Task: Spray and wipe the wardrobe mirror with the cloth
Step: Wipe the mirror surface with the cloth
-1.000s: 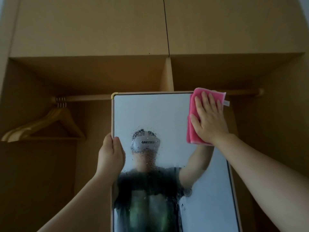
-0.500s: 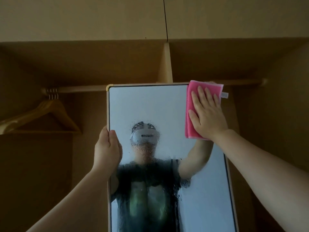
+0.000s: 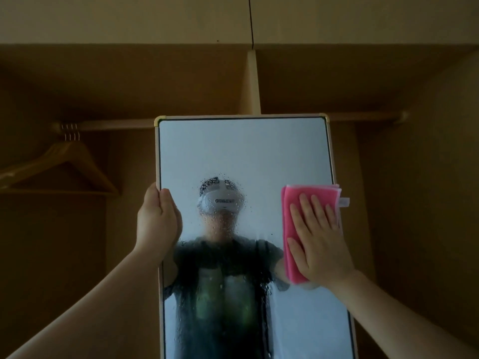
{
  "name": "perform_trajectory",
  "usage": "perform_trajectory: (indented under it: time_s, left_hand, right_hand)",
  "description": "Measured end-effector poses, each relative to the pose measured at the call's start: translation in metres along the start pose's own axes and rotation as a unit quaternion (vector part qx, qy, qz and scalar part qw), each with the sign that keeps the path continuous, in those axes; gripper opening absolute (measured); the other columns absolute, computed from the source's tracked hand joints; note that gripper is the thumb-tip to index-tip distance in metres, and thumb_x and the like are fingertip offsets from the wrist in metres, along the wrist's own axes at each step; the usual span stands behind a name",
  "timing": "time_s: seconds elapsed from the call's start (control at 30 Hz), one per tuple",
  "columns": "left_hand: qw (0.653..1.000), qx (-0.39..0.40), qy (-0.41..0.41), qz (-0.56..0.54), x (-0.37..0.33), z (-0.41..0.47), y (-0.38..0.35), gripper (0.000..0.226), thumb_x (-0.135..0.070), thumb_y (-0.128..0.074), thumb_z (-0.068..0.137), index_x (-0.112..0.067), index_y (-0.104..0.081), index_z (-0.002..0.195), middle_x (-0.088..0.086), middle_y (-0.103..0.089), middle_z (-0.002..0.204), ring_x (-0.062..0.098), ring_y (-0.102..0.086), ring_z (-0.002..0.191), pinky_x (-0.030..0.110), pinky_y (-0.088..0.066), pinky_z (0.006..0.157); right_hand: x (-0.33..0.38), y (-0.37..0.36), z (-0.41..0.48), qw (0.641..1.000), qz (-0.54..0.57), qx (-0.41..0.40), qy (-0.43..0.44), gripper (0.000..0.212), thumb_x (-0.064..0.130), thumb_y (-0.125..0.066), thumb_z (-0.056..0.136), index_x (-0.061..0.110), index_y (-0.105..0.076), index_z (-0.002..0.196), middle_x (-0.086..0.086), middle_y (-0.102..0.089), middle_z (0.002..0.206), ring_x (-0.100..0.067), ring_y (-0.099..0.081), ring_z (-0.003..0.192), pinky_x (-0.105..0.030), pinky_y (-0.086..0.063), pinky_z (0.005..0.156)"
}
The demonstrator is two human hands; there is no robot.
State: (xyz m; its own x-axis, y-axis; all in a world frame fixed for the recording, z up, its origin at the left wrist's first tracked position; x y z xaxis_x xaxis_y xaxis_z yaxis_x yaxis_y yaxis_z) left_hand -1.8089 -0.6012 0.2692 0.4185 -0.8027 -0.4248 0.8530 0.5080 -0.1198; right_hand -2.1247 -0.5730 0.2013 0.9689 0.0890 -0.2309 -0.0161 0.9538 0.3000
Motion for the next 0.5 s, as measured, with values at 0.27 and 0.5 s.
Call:
perform_trajectory:
  time_s: [0.27,0.5]
  left_hand:
    - [1.0,-0.011,0.006,0.008,0.0,-0.001,0.0,0.031,-0.032,-0.032,0.104,-0.043,-0.05,0.082,-0.018,-0.062,0.066,-0.007,-0.059,0.055,0.007,-0.043,0.045]
    - [0.999,-0.018,0.004,0.032,0.001,-0.002,0.0,0.029,-0.038,-0.029,0.102,-0.05,-0.049,0.085,-0.026,-0.062,0.071,-0.006,-0.06,0.059,0.01,-0.044,0.043]
  right_hand:
    - [0.006,-0.005,-0.012,1.0,-0.001,0.005,-0.013,0.062,0.046,-0.016,0.101,0.013,-0.012,0.153,-0.014,-0.017,0.159,-0.036,-0.013,0.148,-0.055,-0.012,0.119]
    - [0.006,-0.005,-0.002,1.0,-0.02,0.013,-0.005,0.066,0.048,-0.016,0.099,0.012,-0.013,0.154,-0.015,-0.012,0.16,-0.04,-0.012,0.147,-0.058,-0.007,0.119]
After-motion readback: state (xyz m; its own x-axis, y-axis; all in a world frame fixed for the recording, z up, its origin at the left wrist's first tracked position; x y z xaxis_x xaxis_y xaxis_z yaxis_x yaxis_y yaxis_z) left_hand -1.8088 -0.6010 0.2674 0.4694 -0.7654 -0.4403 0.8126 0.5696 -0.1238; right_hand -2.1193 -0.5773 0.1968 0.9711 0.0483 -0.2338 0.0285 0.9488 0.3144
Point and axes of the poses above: each hand's wrist, its own z-axis towards the middle knuckle, its own y-axis out of the back of the hand, x = y × z, the point moved 5 cm from there along z, towards the middle knuckle
